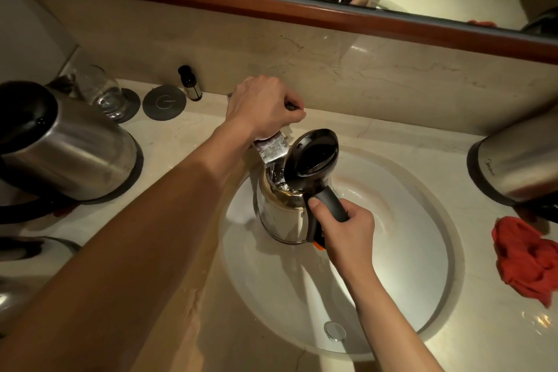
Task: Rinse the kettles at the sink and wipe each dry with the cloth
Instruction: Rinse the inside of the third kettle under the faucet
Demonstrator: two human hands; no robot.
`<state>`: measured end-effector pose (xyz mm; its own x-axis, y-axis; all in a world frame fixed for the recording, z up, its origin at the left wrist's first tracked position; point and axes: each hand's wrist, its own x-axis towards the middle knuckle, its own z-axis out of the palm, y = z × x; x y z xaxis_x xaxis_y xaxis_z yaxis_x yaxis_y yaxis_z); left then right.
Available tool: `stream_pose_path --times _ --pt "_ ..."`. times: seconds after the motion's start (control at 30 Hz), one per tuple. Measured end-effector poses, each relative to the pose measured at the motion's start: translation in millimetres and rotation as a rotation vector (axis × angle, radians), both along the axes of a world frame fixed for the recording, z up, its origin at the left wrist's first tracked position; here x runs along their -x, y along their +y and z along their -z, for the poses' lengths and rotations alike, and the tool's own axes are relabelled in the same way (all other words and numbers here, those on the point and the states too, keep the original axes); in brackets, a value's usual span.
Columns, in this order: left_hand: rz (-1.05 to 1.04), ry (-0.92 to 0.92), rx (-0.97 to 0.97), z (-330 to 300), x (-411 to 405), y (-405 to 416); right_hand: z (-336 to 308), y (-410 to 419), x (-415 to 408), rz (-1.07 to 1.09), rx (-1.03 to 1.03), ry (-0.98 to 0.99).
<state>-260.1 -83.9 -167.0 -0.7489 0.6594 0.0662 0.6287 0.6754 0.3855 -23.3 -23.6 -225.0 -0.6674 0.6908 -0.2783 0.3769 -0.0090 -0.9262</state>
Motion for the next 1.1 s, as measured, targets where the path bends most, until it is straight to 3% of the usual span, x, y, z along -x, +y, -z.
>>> stream_pose_path --times 1.1 --pt "-0.004 -0.001 0.012 -6.5 -3.3 -0.5 -2.4 2.6 -0.4 -0.04 -0.06 -0.007"
